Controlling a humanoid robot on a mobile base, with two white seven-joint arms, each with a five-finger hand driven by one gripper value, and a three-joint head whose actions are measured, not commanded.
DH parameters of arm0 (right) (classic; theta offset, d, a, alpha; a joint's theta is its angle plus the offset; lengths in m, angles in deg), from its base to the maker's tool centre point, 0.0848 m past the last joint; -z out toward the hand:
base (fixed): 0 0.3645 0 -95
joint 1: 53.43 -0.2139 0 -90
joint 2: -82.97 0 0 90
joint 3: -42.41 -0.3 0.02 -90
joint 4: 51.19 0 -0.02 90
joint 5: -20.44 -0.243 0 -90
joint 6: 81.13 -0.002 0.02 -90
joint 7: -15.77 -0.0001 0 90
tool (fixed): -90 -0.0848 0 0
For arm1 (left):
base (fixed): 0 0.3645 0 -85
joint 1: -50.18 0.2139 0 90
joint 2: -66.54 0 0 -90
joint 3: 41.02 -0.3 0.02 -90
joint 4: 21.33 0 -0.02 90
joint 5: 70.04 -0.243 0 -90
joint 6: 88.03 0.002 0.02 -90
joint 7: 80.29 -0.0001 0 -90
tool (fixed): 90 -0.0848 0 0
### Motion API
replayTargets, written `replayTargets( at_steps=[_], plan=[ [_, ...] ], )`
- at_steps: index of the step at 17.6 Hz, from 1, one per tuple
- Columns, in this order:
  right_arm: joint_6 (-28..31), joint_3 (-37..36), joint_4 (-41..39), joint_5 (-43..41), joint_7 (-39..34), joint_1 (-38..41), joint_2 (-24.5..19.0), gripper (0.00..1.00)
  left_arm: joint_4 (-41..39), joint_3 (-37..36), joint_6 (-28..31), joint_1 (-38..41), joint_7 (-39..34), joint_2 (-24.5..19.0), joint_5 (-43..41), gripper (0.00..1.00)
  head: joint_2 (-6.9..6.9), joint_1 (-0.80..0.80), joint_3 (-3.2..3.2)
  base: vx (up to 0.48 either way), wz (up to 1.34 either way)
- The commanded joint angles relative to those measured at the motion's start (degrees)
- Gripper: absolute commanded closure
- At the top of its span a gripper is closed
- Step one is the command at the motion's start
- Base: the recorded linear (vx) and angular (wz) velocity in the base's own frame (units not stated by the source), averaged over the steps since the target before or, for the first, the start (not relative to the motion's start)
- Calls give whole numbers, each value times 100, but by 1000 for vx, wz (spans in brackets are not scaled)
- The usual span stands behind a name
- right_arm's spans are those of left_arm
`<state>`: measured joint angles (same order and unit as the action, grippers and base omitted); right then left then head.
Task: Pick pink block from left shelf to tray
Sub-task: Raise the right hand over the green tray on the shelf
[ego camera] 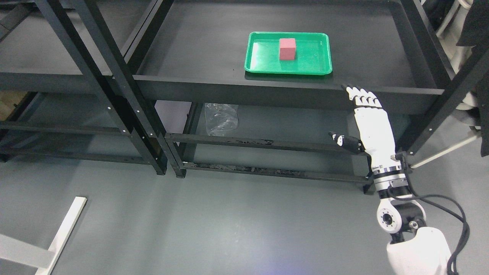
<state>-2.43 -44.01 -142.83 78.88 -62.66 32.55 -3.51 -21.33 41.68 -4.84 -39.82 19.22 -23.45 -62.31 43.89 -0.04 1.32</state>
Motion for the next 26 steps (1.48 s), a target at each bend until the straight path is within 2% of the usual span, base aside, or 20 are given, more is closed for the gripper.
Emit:
replayTargets(
  at_steps=[1,5,8,12,15,17,23,25,26],
  plan=[
    [927,126,41,-420,452,7,-251,1,-100,0,4,114,-1,-101,0,0,0,0,0,301,113],
    [919,117,41,-370,434,7,-251,1,-100,0,4,114,-1,-101,0,0,0,0,0,268,78],
    [928,135,41,446,425,16,-251,1,-100,0,4,114,-1,-101,0,0,0,0,0,259,70],
    [849,187,32,431,539,68,-251,1,-100,0,4,114,-1,-101,0,0,0,0,0,231,145],
    [674,214,-3,431,1546,60,-251,1,-100,0,4,114,-1,-101,0,0,0,0,0,222,181],
    [612,266,-3,431,1875,42,-251,1,-100,0,4,114,-1,-101,0,0,0,0,0,232,141],
    [664,468,23,422,1727,-11,-251,1,-100,0,4,114,-1,-101,0,0,0,0,0,231,49],
    [682,469,41,387,1176,-28,-251,1,-100,0,4,114,-1,-101,0,0,0,0,0,199,-73],
    [708,469,50,308,650,-28,-251,1,-100,0,4,114,-1,-101,0,0,0,0,0,185,-87]
  ],
)
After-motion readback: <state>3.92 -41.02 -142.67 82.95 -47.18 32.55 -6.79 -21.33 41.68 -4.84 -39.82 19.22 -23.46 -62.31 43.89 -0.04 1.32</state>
